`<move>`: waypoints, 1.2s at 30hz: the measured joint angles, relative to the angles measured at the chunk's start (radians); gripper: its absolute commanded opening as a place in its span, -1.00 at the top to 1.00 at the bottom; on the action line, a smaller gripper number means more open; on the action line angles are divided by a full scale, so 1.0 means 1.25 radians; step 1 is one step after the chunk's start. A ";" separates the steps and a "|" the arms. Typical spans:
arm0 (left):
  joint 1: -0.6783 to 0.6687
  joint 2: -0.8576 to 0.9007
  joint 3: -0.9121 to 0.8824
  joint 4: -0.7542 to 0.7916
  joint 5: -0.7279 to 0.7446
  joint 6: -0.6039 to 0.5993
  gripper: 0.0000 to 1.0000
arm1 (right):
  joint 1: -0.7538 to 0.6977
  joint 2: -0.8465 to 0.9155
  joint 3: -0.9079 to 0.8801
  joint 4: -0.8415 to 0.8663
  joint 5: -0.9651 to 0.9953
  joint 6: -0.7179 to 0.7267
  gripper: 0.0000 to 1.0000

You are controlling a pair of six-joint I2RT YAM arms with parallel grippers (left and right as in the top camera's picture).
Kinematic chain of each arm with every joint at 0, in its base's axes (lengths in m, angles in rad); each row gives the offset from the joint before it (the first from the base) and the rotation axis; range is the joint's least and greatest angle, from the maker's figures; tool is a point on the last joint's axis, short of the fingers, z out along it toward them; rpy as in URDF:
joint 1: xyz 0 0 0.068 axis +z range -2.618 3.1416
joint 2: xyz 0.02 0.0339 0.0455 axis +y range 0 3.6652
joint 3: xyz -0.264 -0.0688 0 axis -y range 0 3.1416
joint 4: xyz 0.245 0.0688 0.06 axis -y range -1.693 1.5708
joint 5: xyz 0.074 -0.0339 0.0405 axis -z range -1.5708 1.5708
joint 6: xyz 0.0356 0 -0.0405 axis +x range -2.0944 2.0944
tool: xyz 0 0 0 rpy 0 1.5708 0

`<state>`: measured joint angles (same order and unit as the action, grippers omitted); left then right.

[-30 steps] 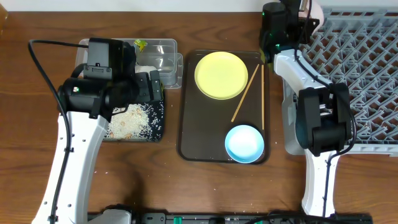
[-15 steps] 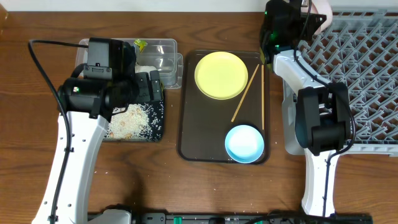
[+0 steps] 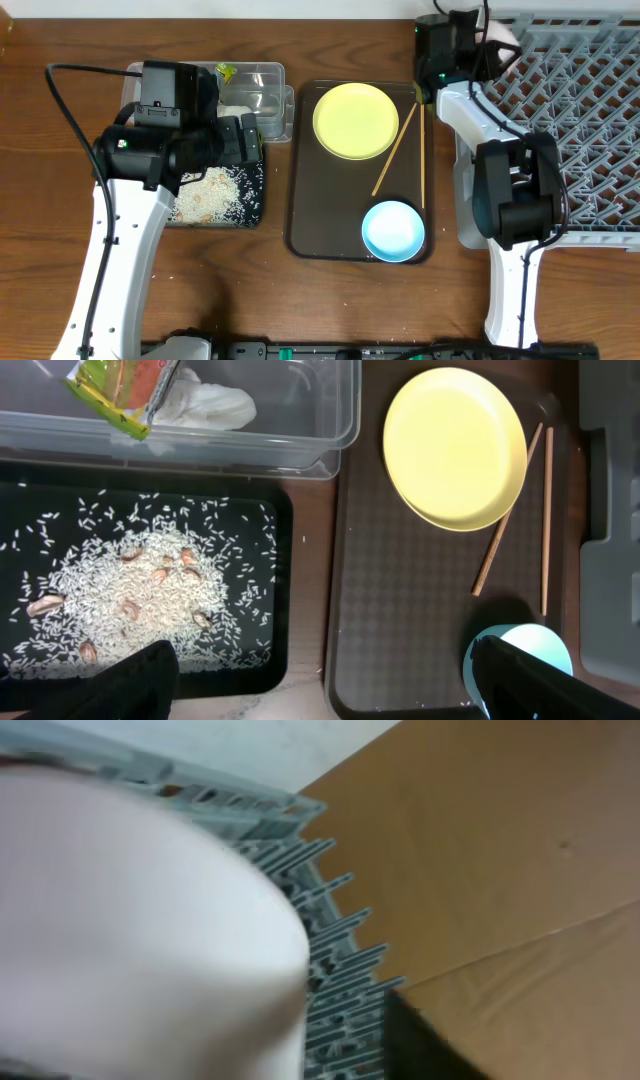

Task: Sort waste into correct bins and load items into the dishwasher rack
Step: 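Place the pink bowl in the back of the dish rack with right gripper, then grasp the blue bowl on the brown tray with the right gripper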

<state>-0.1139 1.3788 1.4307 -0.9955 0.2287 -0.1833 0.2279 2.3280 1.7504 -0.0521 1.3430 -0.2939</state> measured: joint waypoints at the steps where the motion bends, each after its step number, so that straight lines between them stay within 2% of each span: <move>1: 0.000 0.000 0.000 0.000 0.000 0.000 -0.90 | 0.006 0.000 0.000 -0.002 -0.004 0.002 -0.38; 4: 0.000 0.000 0.000 0.000 0.000 0.000 -0.90 | 0.028 0.000 0.000 -0.001 -0.009 0.014 -0.55; 11: 0.000 0.000 0.000 0.000 0.000 0.000 -0.90 | 0.089 -0.001 0.000 -0.015 -0.017 0.012 -0.76; 13: 0.000 0.000 0.000 0.000 0.000 0.000 -0.91 | 0.097 -0.005 0.000 -0.044 -0.026 0.012 -0.75; 15: 0.000 0.000 0.000 0.000 0.000 0.000 -0.91 | 0.100 -0.020 -0.001 -0.100 -0.055 0.022 -0.79; 16: 0.000 0.000 0.000 0.000 0.000 0.000 -0.91 | 0.102 -0.038 -0.002 -0.155 -0.088 0.036 -0.79; 18: 0.000 0.000 0.000 0.000 0.000 0.000 -0.91 | 0.104 -0.092 -0.007 -0.297 -0.193 0.074 -0.95; 19: 0.000 0.000 0.000 0.000 0.000 0.000 -0.91 | 0.105 -0.118 -0.008 -0.359 -0.256 0.094 -0.96; 22: 0.000 0.000 0.000 0.000 0.000 0.000 -0.91 | 0.111 -0.234 -0.009 -0.539 -0.507 0.154 -0.81; 25: 0.000 0.000 0.000 0.000 0.000 0.000 -0.91 | 0.113 -0.348 -0.005 -0.677 -0.771 0.201 -0.55; 27: 0.000 0.000 0.000 0.000 0.000 0.000 -0.91 | 0.113 -0.397 0.004 -0.770 -0.906 0.226 -0.51; 31: 0.000 0.000 0.000 0.000 0.000 0.000 -0.91 | 0.113 -0.419 -0.003 -0.916 -1.056 0.248 -0.37; 36: 0.000 0.000 0.000 0.000 0.000 0.000 -0.91 | 0.113 -0.399 -0.119 -0.950 -1.126 0.259 -0.22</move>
<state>-0.1139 1.3785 1.4303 -0.9955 0.2287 -0.1833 0.3691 1.8290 1.6020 -1.2392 -0.0643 0.0296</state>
